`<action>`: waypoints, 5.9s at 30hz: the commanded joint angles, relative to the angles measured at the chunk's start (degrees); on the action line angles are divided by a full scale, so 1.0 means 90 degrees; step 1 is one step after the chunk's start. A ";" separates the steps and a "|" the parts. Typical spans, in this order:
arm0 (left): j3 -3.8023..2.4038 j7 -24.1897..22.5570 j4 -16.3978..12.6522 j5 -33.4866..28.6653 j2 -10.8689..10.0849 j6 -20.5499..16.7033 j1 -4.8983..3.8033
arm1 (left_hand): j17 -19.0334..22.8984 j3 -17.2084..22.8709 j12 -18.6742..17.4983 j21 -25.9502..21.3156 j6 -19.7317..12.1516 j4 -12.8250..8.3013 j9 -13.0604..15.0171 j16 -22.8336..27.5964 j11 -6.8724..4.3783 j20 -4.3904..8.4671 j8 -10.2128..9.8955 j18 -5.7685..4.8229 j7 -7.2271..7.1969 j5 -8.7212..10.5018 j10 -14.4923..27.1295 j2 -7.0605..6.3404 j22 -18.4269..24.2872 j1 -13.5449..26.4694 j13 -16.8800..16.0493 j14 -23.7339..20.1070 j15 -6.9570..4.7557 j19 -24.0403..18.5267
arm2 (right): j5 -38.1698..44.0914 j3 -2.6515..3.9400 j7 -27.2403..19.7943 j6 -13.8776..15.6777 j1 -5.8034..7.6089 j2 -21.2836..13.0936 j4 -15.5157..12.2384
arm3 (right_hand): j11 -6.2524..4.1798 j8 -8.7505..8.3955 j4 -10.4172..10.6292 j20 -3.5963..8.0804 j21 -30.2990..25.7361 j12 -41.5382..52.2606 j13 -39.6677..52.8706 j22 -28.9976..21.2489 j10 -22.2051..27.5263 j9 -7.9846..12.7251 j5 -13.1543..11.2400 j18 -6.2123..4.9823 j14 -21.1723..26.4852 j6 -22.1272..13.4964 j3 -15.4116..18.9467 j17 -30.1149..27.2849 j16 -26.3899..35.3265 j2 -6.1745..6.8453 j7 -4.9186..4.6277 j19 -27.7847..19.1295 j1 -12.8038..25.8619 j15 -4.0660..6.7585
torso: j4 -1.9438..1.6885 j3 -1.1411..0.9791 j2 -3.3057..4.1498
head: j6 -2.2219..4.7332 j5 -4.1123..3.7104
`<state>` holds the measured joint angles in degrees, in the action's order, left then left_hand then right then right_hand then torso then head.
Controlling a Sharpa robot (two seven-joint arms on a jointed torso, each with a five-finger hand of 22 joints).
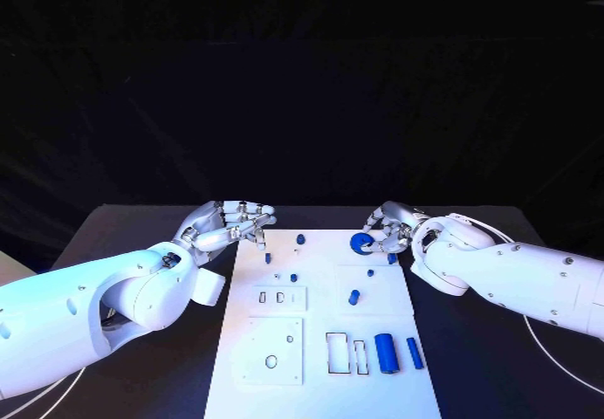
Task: Assemble the parts on the task board
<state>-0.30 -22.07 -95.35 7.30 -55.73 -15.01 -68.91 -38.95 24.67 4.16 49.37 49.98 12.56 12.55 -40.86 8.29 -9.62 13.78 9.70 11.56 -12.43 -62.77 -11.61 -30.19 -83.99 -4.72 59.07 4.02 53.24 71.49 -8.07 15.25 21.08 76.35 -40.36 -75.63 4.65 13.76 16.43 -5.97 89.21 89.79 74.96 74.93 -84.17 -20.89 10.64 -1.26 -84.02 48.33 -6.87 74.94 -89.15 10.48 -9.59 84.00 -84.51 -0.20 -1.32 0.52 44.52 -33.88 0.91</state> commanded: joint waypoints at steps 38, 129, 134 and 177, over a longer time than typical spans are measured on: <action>-0.0005 -0.0026 -0.0006 -0.0004 0.0008 0.0173 -0.0005 | -0.0010 0.0032 0.0027 0.0029 -0.0009 0.0010 0.0009 -0.0025 -0.0019 0.0021 -0.0015 0.0090 0.0005 0.0028 0.0008 0.0031 -0.0014 -0.0006 -0.0008 -0.0055 0.0007 -0.0052 | 0.0517 -0.0008 0.0185 -0.0266 -0.0118 0.0244 0.0218 | -0.0025 0.0181 0.0002 -0.0021 0.0081 0.0023 0.1671 0.1665 -0.0648 -0.0011 0.0039 0.0138 -0.0630 0.0242 -0.0218 0.1514 -0.0049 -0.0242 0.0052 0.0661 -0.0030 0.0011 | 0.0002 -0.0004 -0.0002 | -0.0056 0.0032; -0.0004 0.0066 0.0075 -0.0003 0.0141 0.0253 -0.0005 | -0.0011 0.0064 0.0028 0.0078 -0.0013 0.0006 0.0024 -0.0049 -0.0019 0.0021 -0.0012 0.0090 0.0005 0.0028 0.0008 0.0045 -0.0045 0.0003 -0.0008 -0.0060 0.0007 -0.0082 | 0.2313 -0.0057 0.0036 0.0294 -0.0365 0.1906 0.0463 | -0.0061 -0.0137 -0.0216 0.0050 0.0088 0.0023 0.1671 0.1674 -0.0648 0.0263 0.0068 0.0140 -0.0628 0.0495 -0.1688 0.1506 -0.0046 0.0022 0.0073 0.0666 0.0365 0.0066 | 0.0000 -0.0006 0.0002 | -0.0076 0.0141; -0.0004 0.0069 0.0075 -0.0003 0.0133 0.0253 -0.0005 | -0.0010 0.0078 0.0027 0.0102 -0.0015 0.0000 0.0032 -0.0059 -0.0018 0.0021 -0.0012 0.0090 0.0007 0.0029 0.0009 0.0044 -0.0060 0.0007 -0.0008 -0.0064 0.0007 -0.0097 | 0.2279 -0.0057 0.0017 0.0266 -0.0362 0.1912 0.0499 | 0.0017 -0.0378 -0.0202 -0.0039 0.0088 0.0023 0.1671 0.1674 -0.0648 0.0350 -0.0188 0.0140 -0.0627 0.0190 -0.1649 0.1501 -0.0045 0.0157 -0.0011 0.0666 0.0557 -0.0032 | 0.0003 -0.0005 0.0000 | -0.0072 0.0140; -0.0003 0.0083 0.0130 0.0000 0.0120 0.0315 -0.0004 | -0.0009 0.0085 0.0023 0.0120 -0.0027 -0.0004 0.0036 -0.0066 -0.0015 0.0020 -0.0017 0.0089 0.0011 0.0029 0.0019 0.0037 -0.0071 0.0013 -0.0006 -0.0069 0.0009 -0.0109 | 0.1840 -0.0065 0.0227 -0.0025 -0.0383 0.1478 0.0055 | -0.0009 -0.0427 0.0005 -0.0054 0.0088 0.0023 0.1671 0.1674 -0.0648 0.0294 0.0641 0.0140 -0.0646 0.0408 -0.1325 0.1590 -0.0071 -0.0061 0.0030 0.0666 0.1494 -0.0025 | 0.0028 -0.0021 -0.0005 | -0.0120 0.0178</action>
<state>-0.29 -21.05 -94.13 7.32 -54.68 -13.21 -68.90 -38.94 24.99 4.16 50.09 49.97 12.57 12.82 -41.08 8.29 -9.43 13.78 9.71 11.56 -12.43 -62.77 -11.61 -30.77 -83.99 -4.70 58.86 4.23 52.62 88.48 -8.56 16.43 20.91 73.12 -26.71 -74.60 4.83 9.75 16.52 -6.48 89.69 89.78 74.95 74.93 -83.95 -18.21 16.10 -0.82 -84.05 51.92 -18.50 74.94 -89.60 9.96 -9.30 83.89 -71.62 -0.43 -1.24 0.38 44.52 -34.98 2.46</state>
